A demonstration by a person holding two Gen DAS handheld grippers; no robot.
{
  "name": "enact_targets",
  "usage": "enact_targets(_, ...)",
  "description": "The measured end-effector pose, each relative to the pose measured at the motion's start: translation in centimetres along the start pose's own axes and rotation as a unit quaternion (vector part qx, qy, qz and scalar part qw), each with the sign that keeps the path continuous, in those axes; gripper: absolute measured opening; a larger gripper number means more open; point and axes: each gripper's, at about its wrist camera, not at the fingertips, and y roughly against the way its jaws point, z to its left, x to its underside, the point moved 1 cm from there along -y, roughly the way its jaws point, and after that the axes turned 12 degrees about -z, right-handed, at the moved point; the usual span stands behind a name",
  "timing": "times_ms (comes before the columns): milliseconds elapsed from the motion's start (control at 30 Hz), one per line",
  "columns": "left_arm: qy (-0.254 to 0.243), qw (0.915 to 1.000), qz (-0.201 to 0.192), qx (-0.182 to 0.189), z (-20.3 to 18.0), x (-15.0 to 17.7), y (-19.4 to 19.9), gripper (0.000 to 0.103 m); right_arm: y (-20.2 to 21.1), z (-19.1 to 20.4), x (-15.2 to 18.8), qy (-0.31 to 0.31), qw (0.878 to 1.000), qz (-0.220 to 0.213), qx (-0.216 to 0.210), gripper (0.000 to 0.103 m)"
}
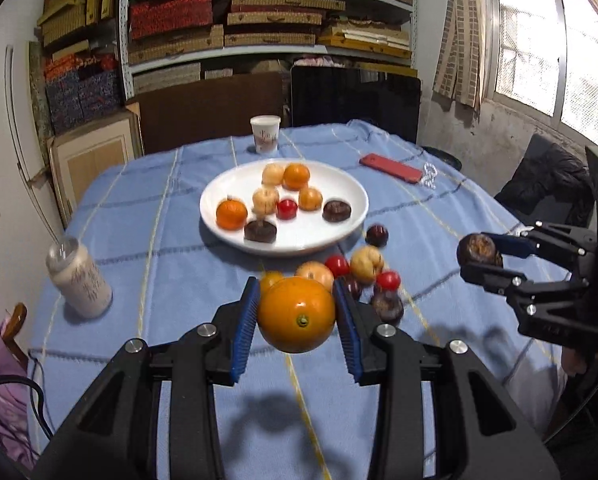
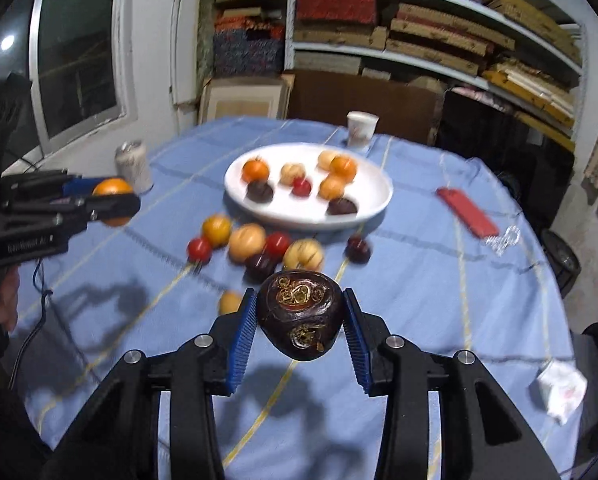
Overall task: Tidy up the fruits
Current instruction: 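Carry the dark brown and orange fruits onto the white plate and release both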
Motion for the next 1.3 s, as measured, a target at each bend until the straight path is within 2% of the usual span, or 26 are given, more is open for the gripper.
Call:
enact_targets(100, -0.003, 0.9999, -0.014, -0.007, 0.3, -3.1, -1.8, 0.037, -1.9, -1.1, -3.5, 0.01, 1.0, -0.015, 0.004, 0.043)
enact_targets(200, 0.01, 0.9999, -0.004, 0.001, 1.4, -5.8, -5.0, 0.037, -4.8, -2.5, -6.4, 0.014, 1.0, -0.014, 0.005, 0.043)
enact_targets(333, 0.029, 0.9994, 0.01, -0.014, 3.0, -7.5, -10.1, 0.037, -9.9, -4.1, -8.1, 0.027, 1.0, 0.003, -0.005, 0.043)
enact_targets(433, 0.055, 0.9981, 0.028, -0.005, 4.0, -7.7, -13.7, 0.037, -14.2, -5.4, -8.5, 0.022, 0.999, 0.022, -0.014, 0.043)
enact_targets(567, 0.032, 0.9982, 0.048, -0.015, 3.9, -6.9, -19.0, 0.037, -19.9, -6.6, -8.1, 0.019, 0.999, 0.045, 0.002, 0.043)
enact_targets(700, 0.024, 0.9976, 0.063, -0.017, 3.7, -5.9, -22.3, 0.038, -22.7, -6.5, -7.5, 0.024, 0.998, 0.049, 0.011, 0.043)
enact_targets(733, 0.024, 0.9974, 0.066, -0.017, 3.7, -5.7, -22.8, 0.042, -22.6, -6.3, -7.4, 0.027, 0.998, 0.046, 0.014, 0.049)
enact_targets(767, 0.025, 0.9973, 0.066, -0.02, 3.8, -5.6, -22.9, 0.065, -22.7, -6.4, -7.4, 0.029, 0.999, 0.04, 0.017, 0.057)
enact_targets(800, 0.024, 0.9976, 0.056, -0.032, 3.9, -5.7, -22.7, 0.081, -22.2, -6.4, -7.4, 0.031, 0.999, 0.028, 0.02, 0.068)
enact_targets(867, 0.025, 0.9979, 0.022, -0.055, 4.4, -6.2, -21.4, 0.089, -21.3, -6.2, -7.4, 0.033, 0.999, 0.013, 0.016, 0.069)
enact_targets(967, 0.062, 0.9964, 0.025, -0.053, 5.5, -6.6, -19.7, 0.089, -19.9, -6.5, -7.6, 0.024, 1.0, 0.011, 0.014, 0.069)
enact_targets(1067, 0.091, 0.9947, 0.024, -0.041, 6.1, -6.0, -16.2, 0.089, -16.5, -5.8, -7.1, 0.015, 1.0, 0.008, -0.004, 0.069)
enact_targets(1167, 0.075, 0.9966, 0.013, -0.031, 5.4, -4.8, -11.5, 0.09, -11.9, -3.7, -4.9, 0.02, 0.999, 0.019, -0.024, 0.069)
enact_targets(1300, 0.047, 0.9987, 0.009, -0.016, 3.9, -2.1, -5.7, 0.092, -6.0, 1.6, 0.1, 0.052, 0.996, 0.04, -0.059, 0.069)
